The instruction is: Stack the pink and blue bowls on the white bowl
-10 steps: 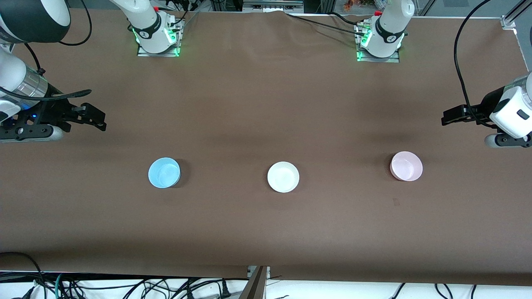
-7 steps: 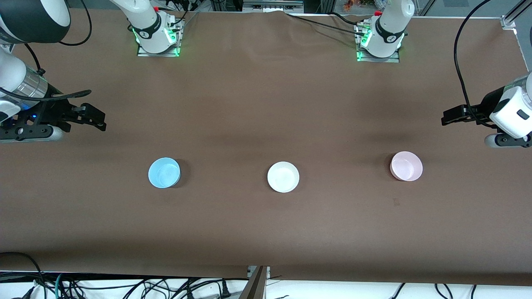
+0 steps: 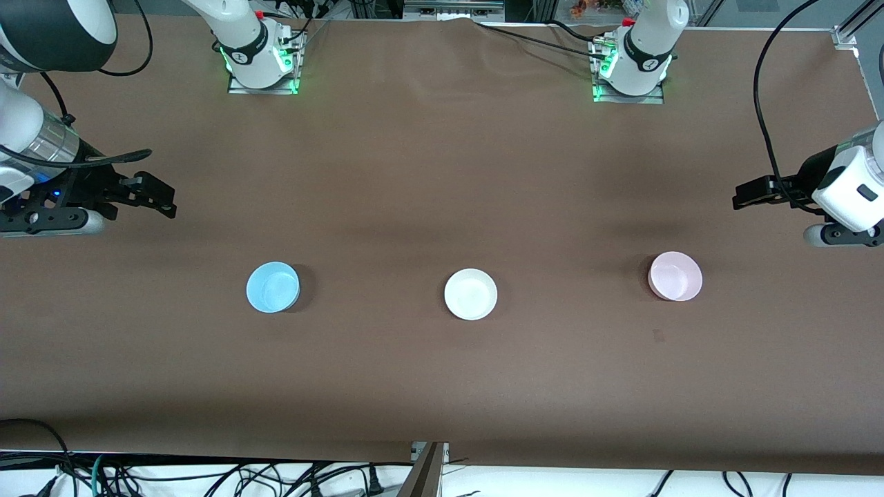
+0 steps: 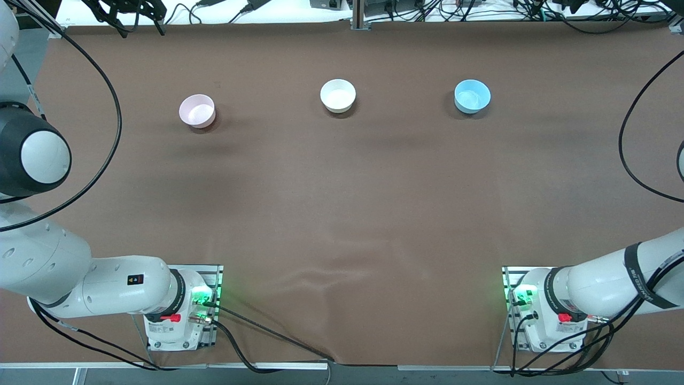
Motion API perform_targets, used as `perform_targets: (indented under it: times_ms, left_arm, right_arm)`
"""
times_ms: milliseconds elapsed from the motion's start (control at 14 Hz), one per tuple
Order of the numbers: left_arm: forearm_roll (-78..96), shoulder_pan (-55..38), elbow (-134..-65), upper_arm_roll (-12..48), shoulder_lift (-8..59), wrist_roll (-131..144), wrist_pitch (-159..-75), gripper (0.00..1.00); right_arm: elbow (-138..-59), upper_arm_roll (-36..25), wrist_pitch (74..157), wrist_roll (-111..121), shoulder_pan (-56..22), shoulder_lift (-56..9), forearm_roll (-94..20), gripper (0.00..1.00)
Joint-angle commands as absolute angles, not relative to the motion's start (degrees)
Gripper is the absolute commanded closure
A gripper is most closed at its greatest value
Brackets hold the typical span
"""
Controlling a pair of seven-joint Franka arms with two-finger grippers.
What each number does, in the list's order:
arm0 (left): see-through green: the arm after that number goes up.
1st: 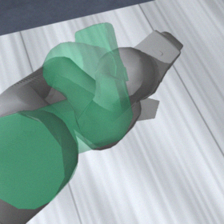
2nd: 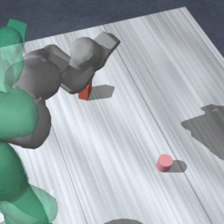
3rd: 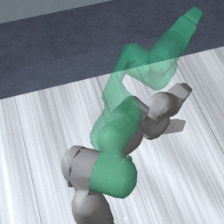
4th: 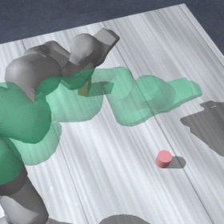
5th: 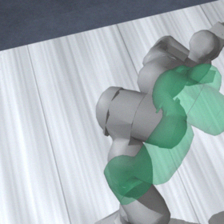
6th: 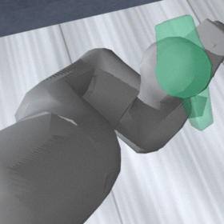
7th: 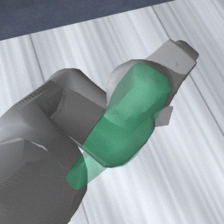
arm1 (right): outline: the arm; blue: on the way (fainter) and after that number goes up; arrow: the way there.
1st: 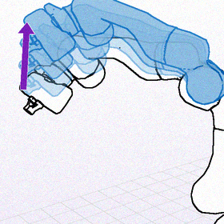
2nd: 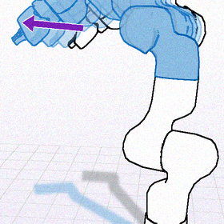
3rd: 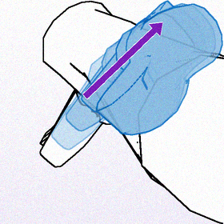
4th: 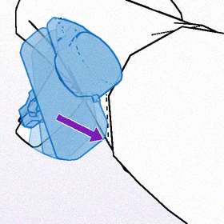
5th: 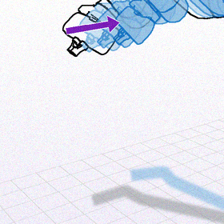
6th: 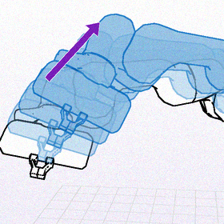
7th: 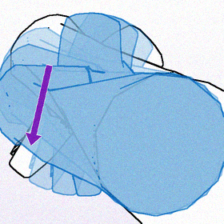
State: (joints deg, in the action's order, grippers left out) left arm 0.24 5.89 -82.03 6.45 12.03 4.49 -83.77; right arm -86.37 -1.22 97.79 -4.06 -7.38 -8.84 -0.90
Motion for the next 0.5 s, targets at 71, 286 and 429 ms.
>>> perform_targets:
  times_ms: [71,286,429]
  left_arm:
    - [0.7,6.2,-80.1,6.6,13.4,4.9,-82.8,0.0]
    - [1.2,7.3,-81.3,5.7,14.1,4.4,-83.4,0.0]
    - [2.1,9.7,-83.0,4.7,15.6,3.6,-85.2,0.0]
  right_arm:
    - [-86.7,-0.9,98.4,-3.8,-7.0,-8.8,-0.2,0.0]
    - [-86.7,-1.0,97.9,-3.8,-6.7,-8.9,-0.3,0.0]
    - [-86.7,-1.0,98.4,-3.9,-5.8,-9.7,-0.1,0.0]
